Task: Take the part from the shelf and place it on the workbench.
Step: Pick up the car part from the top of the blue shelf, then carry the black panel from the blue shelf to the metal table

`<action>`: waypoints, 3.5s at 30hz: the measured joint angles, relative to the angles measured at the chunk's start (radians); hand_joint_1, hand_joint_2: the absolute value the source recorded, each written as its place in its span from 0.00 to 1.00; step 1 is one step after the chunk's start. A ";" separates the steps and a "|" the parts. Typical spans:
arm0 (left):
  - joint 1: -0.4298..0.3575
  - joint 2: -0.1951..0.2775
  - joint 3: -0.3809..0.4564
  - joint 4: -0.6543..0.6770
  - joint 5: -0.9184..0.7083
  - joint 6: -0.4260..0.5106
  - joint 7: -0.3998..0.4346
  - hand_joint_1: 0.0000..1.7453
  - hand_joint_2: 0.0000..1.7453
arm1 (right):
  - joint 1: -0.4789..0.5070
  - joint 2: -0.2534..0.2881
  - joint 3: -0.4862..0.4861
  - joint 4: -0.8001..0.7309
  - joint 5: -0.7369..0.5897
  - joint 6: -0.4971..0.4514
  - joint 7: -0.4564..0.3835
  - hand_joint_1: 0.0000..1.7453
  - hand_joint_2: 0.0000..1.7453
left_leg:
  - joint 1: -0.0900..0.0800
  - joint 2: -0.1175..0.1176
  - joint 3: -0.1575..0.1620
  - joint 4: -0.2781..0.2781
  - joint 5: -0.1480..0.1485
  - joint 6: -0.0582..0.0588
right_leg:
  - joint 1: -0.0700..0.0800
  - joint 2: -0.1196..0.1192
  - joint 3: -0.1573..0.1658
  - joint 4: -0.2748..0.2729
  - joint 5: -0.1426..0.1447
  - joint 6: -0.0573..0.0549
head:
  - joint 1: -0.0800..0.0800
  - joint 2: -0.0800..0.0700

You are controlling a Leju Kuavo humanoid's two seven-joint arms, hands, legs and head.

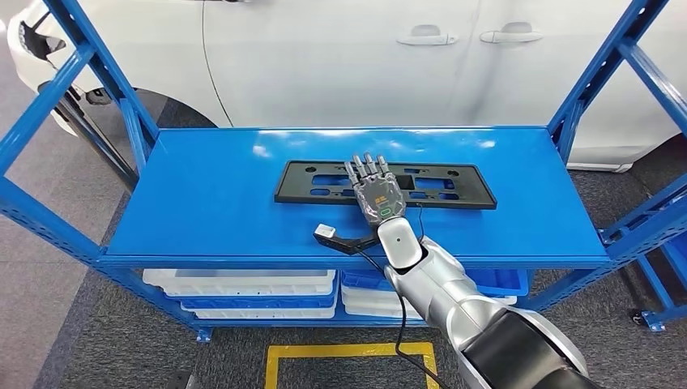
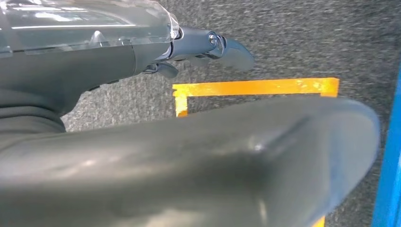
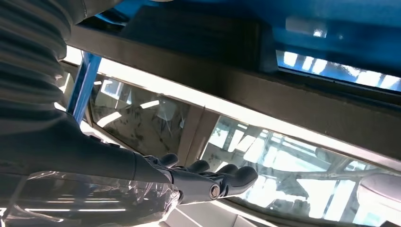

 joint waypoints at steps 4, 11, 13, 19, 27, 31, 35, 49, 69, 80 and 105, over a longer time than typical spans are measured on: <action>0.001 0.002 0.000 0.000 0.002 0.001 0.000 0.00 0.00 | -0.001 0.000 -0.001 0.001 0.000 0.003 -0.002 0.21 1.00 | -0.005 0.001 0.089 -0.229 0.118 0.016 | 0.005 0.002 0.030 0.005 -0.030 0.014 | 0.000 0.000; 0.006 0.002 0.000 0.000 0.007 0.003 -0.010 0.00 0.00 | -0.002 0.000 -0.026 0.002 -0.006 0.049 0.001 1.00 1.00 | 0.001 0.000 0.111 -0.256 0.099 0.048 | 0.000 -0.001 -0.055 0.169 -0.115 0.048 | 0.000 0.000; 0.007 0.002 0.000 0.000 0.007 0.003 -0.011 0.00 0.00 | 0.004 -0.004 -0.037 0.005 -0.006 0.058 0.003 1.00 1.00 | 0.000 -0.001 0.114 -0.255 0.093 0.051 | -0.005 -0.002 -0.136 0.293 -0.146 0.053 | 0.000 0.000; 0.008 0.002 0.000 0.000 0.008 0.003 -0.015 0.00 0.00 | 0.008 -0.016 -0.062 0.007 -0.007 0.060 0.011 1.00 1.00 | -0.002 -0.004 0.130 -0.245 0.071 0.035 | -0.006 -0.002 -0.064 0.040 0.031 0.041 | 0.000 0.000; 0.006 0.003 0.000 0.000 0.007 0.003 -0.019 0.00 0.00 | 0.010 -0.021 -0.078 0.007 -0.004 0.060 0.014 1.00 1.00 | -0.001 -0.001 0.038 -0.045 -0.038 0.000 | -0.006 -0.004 -0.043 0.007 0.028 0.005 | 0.000 0.000; 0.008 0.005 0.000 0.000 0.007 0.002 -0.043 0.00 0.00 | 0.014 -0.021 -0.091 0.007 -0.003 0.051 0.006 1.00 1.00 | 0.000 -0.001 0.018 -0.028 0.004 -0.003 | -0.003 -0.002 -0.036 0.012 0.020 0.004 | 0.000 0.000; 0.006 0.007 -0.001 0.000 0.011 -0.010 -0.101 0.00 0.00 | 0.014 -0.021 -0.111 0.007 -0.003 0.027 -0.013 1.00 1.00 | -0.005 -0.001 0.112 -0.233 0.080 0.013 | 0.003 0.000 -0.034 0.022 0.009 0.017 | 0.000 0.000; 0.003 0.015 -0.008 0.000 0.032 0.015 -0.116 0.00 0.00 | -0.011 0.021 -0.238 -0.085 -0.178 -0.174 -0.293 1.00 1.00 | 0.000 -0.003 0.121 -0.234 0.066 0.032 | -0.012 -0.002 -0.086 0.077 0.022 0.047 | 0.000 0.000; 0.026 0.046 0.035 0.000 0.127 -0.065 -0.184 0.00 0.00 | 0.564 -0.002 -0.332 -1.482 -1.829 0.842 -1.019 1.00 1.00 | 0.000 -0.001 0.145 -0.244 0.053 0.030 | 0.000 -0.002 -0.034 0.033 -0.006 0.037 | 0.000 0.000; 0.026 0.049 0.036 0.000 0.113 -0.053 -0.172 0.00 0.00 | 0.620 -0.048 -0.234 -1.617 -1.781 0.823 -1.020 1.00 1.00 | 0.000 -0.001 0.133 -0.235 0.068 0.035 | -0.007 -0.002 -0.012 0.053 -0.028 0.041 | 0.000 0.000; 0.055 0.058 0.036 0.000 0.102 -0.005 -0.135 0.00 0.00 | 0.643 -0.161 -0.150 -1.619 -1.807 0.700 -1.028 1.00 1.00 | -0.005 0.008 0.157 -0.258 0.060 0.053 | -0.013 -0.007 -0.178 0.295 -0.118 0.063 | 0.000 0.000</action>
